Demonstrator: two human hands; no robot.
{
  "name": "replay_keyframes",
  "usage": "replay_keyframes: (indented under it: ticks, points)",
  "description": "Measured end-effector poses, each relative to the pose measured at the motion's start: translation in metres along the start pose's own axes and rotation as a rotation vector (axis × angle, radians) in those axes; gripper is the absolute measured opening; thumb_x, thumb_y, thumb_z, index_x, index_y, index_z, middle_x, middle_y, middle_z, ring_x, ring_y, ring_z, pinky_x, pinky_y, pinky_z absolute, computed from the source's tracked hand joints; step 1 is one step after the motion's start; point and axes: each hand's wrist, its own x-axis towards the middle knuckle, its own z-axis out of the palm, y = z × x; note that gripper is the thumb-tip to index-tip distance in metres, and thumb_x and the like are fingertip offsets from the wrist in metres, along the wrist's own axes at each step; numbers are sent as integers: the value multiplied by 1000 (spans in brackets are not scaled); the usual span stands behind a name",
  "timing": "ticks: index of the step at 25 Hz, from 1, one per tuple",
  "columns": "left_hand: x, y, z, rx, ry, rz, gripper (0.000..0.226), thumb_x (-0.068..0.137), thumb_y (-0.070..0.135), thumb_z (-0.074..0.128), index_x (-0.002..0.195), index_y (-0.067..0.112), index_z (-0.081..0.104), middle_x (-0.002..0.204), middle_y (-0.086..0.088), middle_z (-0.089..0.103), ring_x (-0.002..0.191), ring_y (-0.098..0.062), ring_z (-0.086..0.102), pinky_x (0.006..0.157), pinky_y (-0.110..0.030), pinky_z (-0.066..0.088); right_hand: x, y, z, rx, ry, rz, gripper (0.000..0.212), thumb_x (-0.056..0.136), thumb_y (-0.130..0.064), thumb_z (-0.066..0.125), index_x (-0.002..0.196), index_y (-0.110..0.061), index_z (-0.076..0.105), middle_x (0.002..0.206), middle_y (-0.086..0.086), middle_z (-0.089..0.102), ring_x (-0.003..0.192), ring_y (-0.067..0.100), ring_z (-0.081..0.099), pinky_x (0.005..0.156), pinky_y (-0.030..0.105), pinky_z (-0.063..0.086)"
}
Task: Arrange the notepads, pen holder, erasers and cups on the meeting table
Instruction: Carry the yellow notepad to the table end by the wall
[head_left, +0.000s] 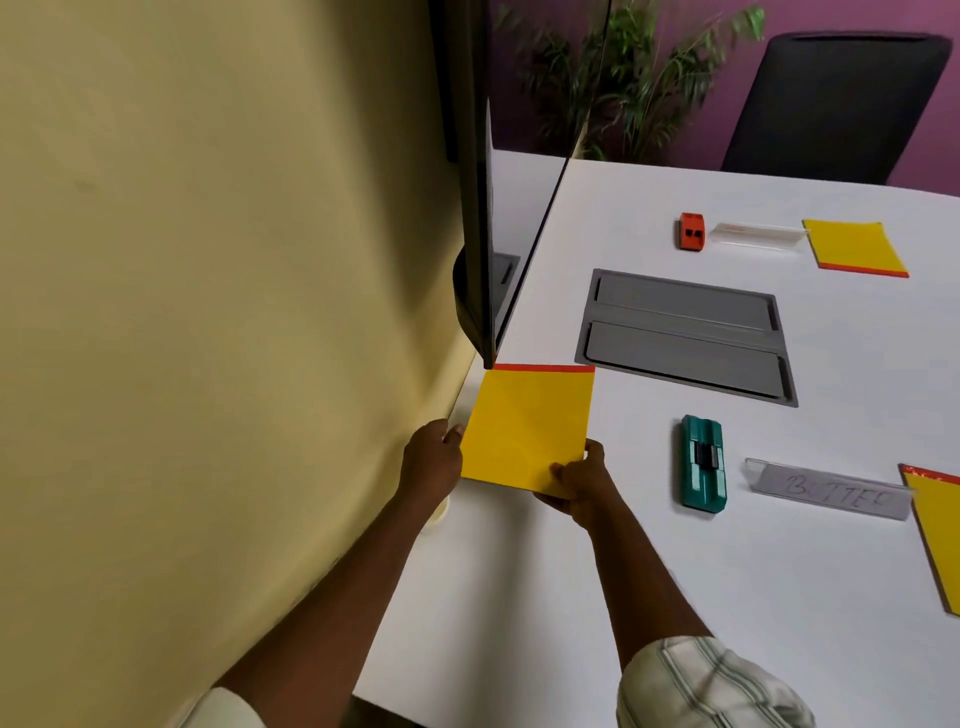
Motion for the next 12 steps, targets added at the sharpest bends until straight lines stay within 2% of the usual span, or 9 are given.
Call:
replay_keyframes:
  ticks: [5,12]
  points:
    - [22,0,1,60,-60,-4,42,101,28,38,126,-4,51,132,-20,54,122,-32,49,98,-35,38,32,12,21,8,8,-3,53,89,12,38,120,-31,33,121,7,35,106,38,42,53,42,53]
    - [48,-10,-1,113,-43,-28,45,101,26,38,138,0,44,142,-16,48,131,-28,44,105,-33,34,58,21,40,-1,-22,12,52,89,10,39,118,-32,33,120,6,36,106,36,42,52,41,53]
